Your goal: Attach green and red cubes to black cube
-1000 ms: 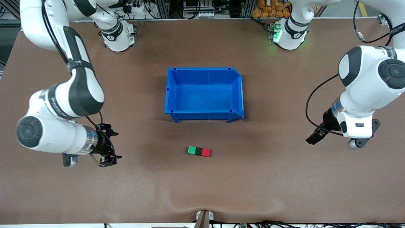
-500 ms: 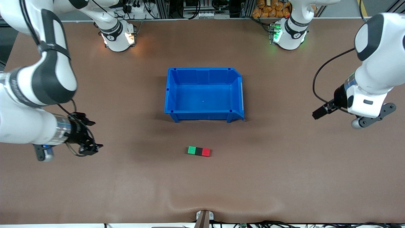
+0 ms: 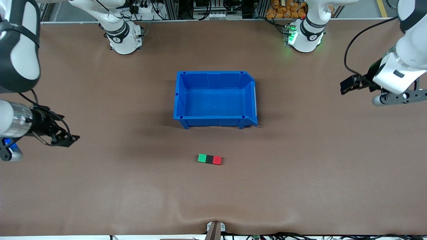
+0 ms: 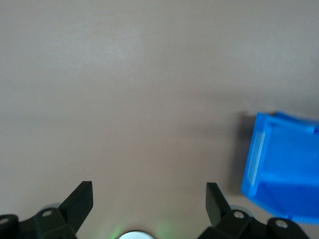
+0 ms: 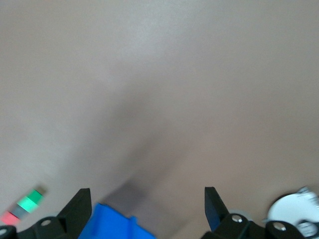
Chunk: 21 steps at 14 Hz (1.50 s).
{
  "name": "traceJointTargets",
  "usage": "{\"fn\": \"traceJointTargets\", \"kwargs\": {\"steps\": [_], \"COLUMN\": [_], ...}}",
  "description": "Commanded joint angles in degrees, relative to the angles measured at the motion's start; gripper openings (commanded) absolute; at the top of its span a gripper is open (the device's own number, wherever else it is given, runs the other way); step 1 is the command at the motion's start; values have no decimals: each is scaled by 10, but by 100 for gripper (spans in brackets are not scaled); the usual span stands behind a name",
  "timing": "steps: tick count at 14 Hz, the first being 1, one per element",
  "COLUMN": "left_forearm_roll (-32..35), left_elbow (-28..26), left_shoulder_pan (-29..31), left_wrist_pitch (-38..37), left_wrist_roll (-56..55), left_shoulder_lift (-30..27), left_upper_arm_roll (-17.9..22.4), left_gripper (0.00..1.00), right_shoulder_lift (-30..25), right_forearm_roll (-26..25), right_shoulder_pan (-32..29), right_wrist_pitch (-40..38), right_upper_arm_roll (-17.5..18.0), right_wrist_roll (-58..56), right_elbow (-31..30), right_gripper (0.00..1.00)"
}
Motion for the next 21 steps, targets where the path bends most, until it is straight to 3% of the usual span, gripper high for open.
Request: {"fn": "traceJointTargets", "kwargs": {"steps": [1,5,12,18,21], "left_forearm_roll": [6,1,0,1,10], "left_elbow": [-8,-6,9,11,19], "left_shoulder_pan": [5,28,29,31,27], "left_wrist_pitch": [-13,-16,-23,-22,-17], "left_wrist_roll": [67,161,138,113,109], "left_shoulder_lift": [-25,-39,-20,-16,-12], "left_upper_arm_roll": [-2,1,-14,-14,-14], "left_gripper": [100,100,100,100,100], "right_shoulder_lift": [-46,-81,-167,-219,-263], "right_forearm_roll": [-16,-12,-10,-10,-10], "right_shoulder_pan": [-9,-11,-19,-26,-26], "right_wrist_pitch": [-24,-52,-67,-70,-64], "right_upper_arm_roll": [-14,-44,-53,-89,-91], "right_wrist_roll": [-109,-239,-329,-476,-482], "right_elbow": [-17,-22,-87,-109,-151], "right_gripper": [100,100,100,100,100]}}
